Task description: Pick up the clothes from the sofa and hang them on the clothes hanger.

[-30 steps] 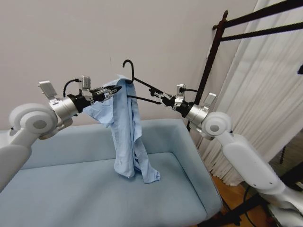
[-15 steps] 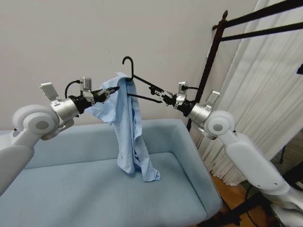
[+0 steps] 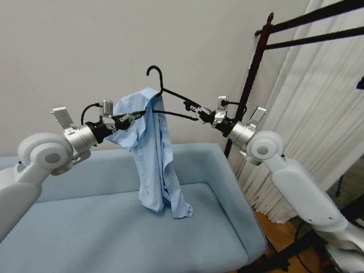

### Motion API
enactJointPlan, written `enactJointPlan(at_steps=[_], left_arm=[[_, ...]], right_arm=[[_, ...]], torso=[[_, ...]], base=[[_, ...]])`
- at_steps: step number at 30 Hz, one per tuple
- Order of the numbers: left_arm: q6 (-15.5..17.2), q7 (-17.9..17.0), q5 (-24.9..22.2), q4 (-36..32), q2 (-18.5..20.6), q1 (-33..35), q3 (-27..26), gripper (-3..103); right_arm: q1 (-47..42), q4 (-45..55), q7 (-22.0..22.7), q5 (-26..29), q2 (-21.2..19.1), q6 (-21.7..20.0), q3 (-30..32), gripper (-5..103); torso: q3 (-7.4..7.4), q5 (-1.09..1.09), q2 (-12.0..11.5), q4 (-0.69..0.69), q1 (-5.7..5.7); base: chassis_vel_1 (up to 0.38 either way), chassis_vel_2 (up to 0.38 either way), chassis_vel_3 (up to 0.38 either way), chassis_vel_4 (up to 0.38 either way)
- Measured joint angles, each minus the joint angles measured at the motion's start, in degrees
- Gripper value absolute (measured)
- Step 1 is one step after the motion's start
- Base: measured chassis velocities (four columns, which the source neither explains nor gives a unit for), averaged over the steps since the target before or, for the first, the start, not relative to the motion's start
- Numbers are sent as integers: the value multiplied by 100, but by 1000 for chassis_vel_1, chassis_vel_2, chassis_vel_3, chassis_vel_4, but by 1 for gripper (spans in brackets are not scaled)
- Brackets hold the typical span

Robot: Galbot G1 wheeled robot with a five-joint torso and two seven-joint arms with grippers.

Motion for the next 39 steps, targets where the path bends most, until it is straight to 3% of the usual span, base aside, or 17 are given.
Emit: enactJointPlan(at_steps=[10,16,25,29,31,33,35,39], left_arm=[[-67,51,39,-15,-16,141,-12,0],[-125,-132,1,171,-244,-284,225,0],[-138,-220,-7,227,-356,-404,282,-2],[-133,-303,-6,225,-338,-390,256,14],[-134,-310,-7,221,-325,-383,246,14],[-134,-374,-46,170,-240,-360,181,30],[-132,-391,-74,153,-209,-358,159,30],[-118,-415,-149,111,-66,-342,84,46]], right_arm=[[-17,-19,69,6,0,59,54,1],[-57,151,7,19,-26,40,-38,1],[-124,216,-103,30,-85,-17,-63,1],[-114,217,-116,50,-87,-33,-63,1],[-114,216,-119,51,-88,-34,-62,1],[-125,178,-139,47,-88,-38,-56,1],[-126,165,-148,46,-88,-38,-53,1],[-127,112,-184,44,-76,-39,-30,1]], torso=[[0,0,0,0,0],[0,0,0,0,0],[0,0,0,0,0],[0,0,0,0,0],[0,0,0,0,0],[0,0,0,0,0],[0,0,0,0,0],[0,0,0,0,0]], base=[[0,0,0,0],[0,0,0,0],[0,0,0,0],[0,0,0,0],[0,0,0,0],[0,0,0,0],[0,0,0,0],[0,0,0,0]])
